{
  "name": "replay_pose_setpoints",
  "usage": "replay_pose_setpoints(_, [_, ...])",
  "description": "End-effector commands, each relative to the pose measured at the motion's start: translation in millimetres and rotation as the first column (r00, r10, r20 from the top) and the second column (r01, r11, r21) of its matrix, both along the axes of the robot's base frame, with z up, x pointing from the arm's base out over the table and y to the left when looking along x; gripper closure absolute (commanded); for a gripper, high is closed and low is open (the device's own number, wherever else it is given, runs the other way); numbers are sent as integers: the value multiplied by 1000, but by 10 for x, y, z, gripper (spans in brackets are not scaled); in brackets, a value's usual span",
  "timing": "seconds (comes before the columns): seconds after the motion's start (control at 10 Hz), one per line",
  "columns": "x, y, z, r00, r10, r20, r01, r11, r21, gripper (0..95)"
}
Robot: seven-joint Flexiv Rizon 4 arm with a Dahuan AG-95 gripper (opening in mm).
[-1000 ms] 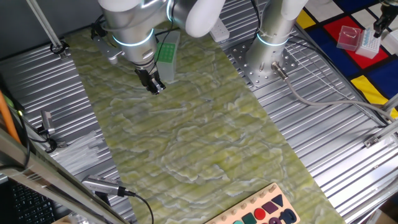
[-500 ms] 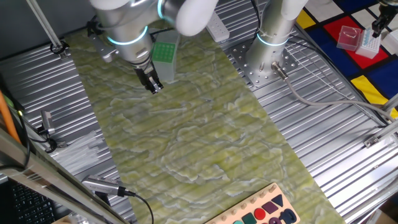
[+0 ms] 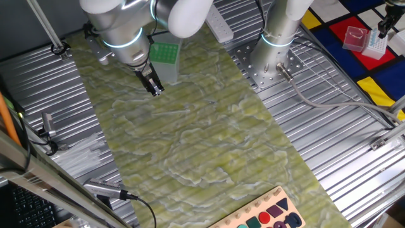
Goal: Insert a large pipette tip into the holder for large pipette tips
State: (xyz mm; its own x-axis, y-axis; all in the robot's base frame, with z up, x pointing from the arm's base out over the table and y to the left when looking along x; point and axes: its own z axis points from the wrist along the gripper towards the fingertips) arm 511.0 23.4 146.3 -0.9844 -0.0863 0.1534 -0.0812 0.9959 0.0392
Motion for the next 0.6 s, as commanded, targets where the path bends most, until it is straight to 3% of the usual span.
replay_pose_setpoints(0.1, [4,0,0,997,-80,-13,80,997,8,950])
replay_pose_setpoints(0.2, [4,0,0,996,-90,-15,90,996,3,950])
replay_pose_setpoints(0.5, [-220,140,-194,992,-128,7,128,992,-5,950])
replay_pose_setpoints(0.6, [-253,185,-240,990,-139,8,139,990,-6,760])
